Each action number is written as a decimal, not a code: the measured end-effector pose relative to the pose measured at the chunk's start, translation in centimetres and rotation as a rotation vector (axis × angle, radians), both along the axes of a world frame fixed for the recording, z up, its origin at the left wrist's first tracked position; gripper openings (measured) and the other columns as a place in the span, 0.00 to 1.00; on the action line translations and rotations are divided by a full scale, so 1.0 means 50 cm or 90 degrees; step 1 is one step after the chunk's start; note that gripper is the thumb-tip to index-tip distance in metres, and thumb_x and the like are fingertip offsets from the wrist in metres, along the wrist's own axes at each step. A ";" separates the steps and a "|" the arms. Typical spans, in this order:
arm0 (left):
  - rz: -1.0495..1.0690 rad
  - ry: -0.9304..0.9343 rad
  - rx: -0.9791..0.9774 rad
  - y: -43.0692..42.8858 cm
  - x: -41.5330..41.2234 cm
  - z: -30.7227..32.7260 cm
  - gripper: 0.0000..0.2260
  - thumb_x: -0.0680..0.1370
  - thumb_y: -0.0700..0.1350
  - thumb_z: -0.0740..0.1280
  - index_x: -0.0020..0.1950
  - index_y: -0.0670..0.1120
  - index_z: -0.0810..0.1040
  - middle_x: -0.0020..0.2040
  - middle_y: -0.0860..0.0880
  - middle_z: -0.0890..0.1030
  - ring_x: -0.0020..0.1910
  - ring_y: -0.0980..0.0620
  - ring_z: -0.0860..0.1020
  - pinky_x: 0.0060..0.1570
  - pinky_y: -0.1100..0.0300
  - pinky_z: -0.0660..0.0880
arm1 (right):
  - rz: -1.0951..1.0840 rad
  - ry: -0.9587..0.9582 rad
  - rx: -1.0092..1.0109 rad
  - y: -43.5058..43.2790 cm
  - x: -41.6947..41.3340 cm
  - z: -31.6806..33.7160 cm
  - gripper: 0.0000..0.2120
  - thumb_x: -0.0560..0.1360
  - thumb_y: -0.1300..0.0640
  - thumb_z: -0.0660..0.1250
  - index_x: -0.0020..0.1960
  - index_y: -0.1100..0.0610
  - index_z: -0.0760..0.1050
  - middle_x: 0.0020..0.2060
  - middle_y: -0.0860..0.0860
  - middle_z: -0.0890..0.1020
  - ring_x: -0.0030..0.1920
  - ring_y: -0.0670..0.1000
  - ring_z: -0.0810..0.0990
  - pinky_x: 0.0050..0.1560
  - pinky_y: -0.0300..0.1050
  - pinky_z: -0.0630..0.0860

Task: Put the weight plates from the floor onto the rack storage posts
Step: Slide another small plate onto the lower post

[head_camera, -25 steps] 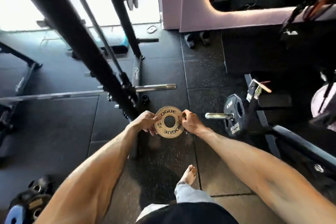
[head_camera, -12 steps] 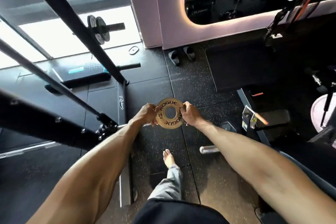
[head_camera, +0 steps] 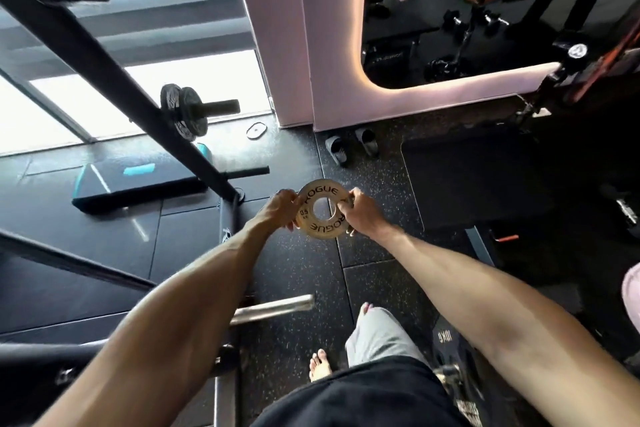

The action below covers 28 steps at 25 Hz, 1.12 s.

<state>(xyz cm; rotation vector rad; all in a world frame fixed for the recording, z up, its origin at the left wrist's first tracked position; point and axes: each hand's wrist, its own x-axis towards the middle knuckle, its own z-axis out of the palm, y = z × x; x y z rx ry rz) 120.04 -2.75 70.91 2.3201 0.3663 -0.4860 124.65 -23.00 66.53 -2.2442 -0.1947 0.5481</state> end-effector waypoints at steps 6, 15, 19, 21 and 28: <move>0.059 -0.007 -0.018 0.070 0.223 -0.030 0.16 0.82 0.50 0.65 0.54 0.36 0.78 0.42 0.36 0.85 0.19 0.58 0.76 0.21 0.64 0.73 | 0.094 -0.010 -0.029 0.077 0.275 0.007 0.14 0.79 0.48 0.64 0.57 0.58 0.71 0.48 0.56 0.83 0.46 0.59 0.83 0.47 0.58 0.82; 0.321 0.000 -0.027 0.162 0.444 -0.010 0.18 0.78 0.55 0.69 0.53 0.39 0.80 0.40 0.42 0.86 0.28 0.49 0.83 0.26 0.59 0.80 | 0.310 -0.052 -0.062 0.240 0.620 0.050 0.18 0.79 0.49 0.64 0.63 0.59 0.70 0.53 0.58 0.82 0.51 0.60 0.82 0.47 0.47 0.76; 0.424 -0.007 -0.047 0.231 0.488 0.001 0.16 0.78 0.53 0.70 0.52 0.40 0.78 0.43 0.42 0.84 0.33 0.46 0.83 0.30 0.57 0.81 | 0.427 -0.058 -0.053 0.370 0.714 0.055 0.16 0.81 0.48 0.61 0.62 0.59 0.69 0.51 0.61 0.83 0.47 0.62 0.83 0.46 0.53 0.80; 0.460 0.003 -0.064 0.266 0.503 -0.003 0.14 0.78 0.52 0.70 0.51 0.41 0.77 0.42 0.40 0.84 0.33 0.44 0.81 0.35 0.54 0.80 | 0.476 -0.070 -0.049 0.431 0.742 0.044 0.13 0.81 0.51 0.62 0.60 0.59 0.68 0.50 0.61 0.83 0.46 0.62 0.83 0.47 0.55 0.80; 0.611 -0.013 -0.113 0.371 0.538 -0.028 0.06 0.77 0.48 0.70 0.43 0.48 0.76 0.41 0.46 0.83 0.30 0.51 0.81 0.27 0.61 0.77 | 0.644 -0.114 -0.094 0.614 0.828 0.037 0.05 0.78 0.61 0.61 0.54 0.57 0.66 0.42 0.55 0.81 0.41 0.57 0.80 0.39 0.48 0.75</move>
